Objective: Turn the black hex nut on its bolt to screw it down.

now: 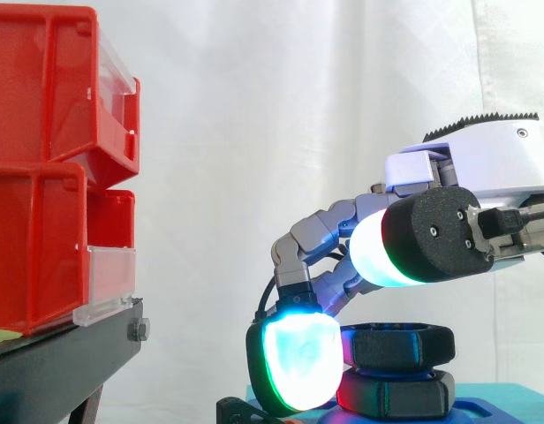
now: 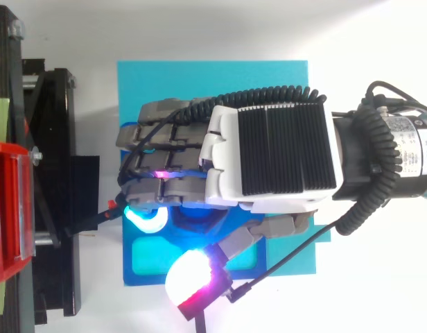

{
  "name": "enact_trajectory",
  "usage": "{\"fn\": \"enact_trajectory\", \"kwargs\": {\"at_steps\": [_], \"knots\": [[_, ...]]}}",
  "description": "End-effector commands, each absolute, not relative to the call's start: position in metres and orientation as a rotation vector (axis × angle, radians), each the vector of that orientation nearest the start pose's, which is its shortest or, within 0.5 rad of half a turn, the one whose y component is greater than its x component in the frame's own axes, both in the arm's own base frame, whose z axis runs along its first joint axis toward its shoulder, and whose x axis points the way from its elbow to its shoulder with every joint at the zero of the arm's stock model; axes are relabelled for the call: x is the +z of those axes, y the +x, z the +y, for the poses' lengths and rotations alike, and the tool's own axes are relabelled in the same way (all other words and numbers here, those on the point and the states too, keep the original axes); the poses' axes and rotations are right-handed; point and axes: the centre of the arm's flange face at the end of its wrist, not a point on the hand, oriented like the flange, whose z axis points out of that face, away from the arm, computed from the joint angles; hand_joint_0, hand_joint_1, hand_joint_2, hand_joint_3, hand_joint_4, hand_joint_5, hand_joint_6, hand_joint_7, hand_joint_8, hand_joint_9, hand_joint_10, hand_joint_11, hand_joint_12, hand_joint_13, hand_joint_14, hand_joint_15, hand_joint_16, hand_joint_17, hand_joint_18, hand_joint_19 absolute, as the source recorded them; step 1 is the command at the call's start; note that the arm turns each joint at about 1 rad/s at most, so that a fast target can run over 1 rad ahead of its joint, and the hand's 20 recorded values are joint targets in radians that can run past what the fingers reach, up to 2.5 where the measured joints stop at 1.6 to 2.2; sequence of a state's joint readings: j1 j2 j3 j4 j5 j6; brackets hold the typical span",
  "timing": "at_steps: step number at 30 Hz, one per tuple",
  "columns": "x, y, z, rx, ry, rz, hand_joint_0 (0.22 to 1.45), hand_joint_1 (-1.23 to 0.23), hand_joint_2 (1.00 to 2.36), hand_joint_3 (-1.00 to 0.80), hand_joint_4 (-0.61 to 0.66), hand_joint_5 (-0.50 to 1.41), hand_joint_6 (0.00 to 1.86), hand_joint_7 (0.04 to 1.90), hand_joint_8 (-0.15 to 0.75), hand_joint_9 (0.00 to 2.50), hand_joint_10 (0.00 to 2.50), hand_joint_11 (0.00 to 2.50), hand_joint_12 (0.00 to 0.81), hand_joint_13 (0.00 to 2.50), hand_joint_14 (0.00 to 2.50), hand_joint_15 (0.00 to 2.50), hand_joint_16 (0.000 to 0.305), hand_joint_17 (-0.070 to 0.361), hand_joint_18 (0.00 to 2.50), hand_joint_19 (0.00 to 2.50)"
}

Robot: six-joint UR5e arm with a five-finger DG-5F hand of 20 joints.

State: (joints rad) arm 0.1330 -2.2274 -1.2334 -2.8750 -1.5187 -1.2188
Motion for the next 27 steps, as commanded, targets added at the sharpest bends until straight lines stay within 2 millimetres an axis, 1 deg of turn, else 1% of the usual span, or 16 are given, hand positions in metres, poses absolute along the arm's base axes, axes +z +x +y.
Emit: {"fn": "enact_trajectory", "kwargs": {"at_steps": [1,3,8,9,20,27], "knots": [[0.271,0.737,-0.044,0.334,0.212,1.621,0.43,-0.16,1.00,-0.50,0.16,-0.14,0.59,1.07,0.248,0.53,0.00,0.09,0.346,0.42,0.01,0.16,0.059,0.132,0.31,0.24],[0.271,0.737,-0.047,0.337,0.210,1.621,0.43,-0.16,1.00,-0.50,0.16,-0.14,0.63,1.01,0.248,0.53,0.00,0.09,0.346,0.43,0.01,0.17,0.059,0.132,0.31,0.24],[0.271,0.736,-0.056,0.343,0.196,1.624,0.43,-0.16,1.00,-0.50,0.16,-0.15,0.69,0.93,0.251,0.53,0.00,0.11,0.344,0.44,0.01,0.17,0.058,0.132,0.32,0.24],[0.271,0.736,-0.060,0.340,0.188,1.624,0.43,-0.16,1.00,-0.50,0.16,-0.15,0.69,0.93,0.250,0.53,0.00,0.10,0.344,0.44,0.01,0.17,0.058,0.131,0.32,0.24],[0.272,0.735,-0.068,0.344,0.180,1.624,0.43,-0.17,1.00,-0.50,0.16,-0.16,0.70,0.90,0.249,0.53,0.00,0.10,0.339,0.45,0.01,0.17,0.059,0.132,0.34,0.24],[0.274,0.734,-0.080,0.348,0.173,1.620,0.43,-0.17,1.00,-0.50,0.16,-0.16,0.71,0.88,0.250,0.53,0.00,0.10,0.338,0.46,0.01,0.18,0.058,0.132,0.35,0.25]]}}
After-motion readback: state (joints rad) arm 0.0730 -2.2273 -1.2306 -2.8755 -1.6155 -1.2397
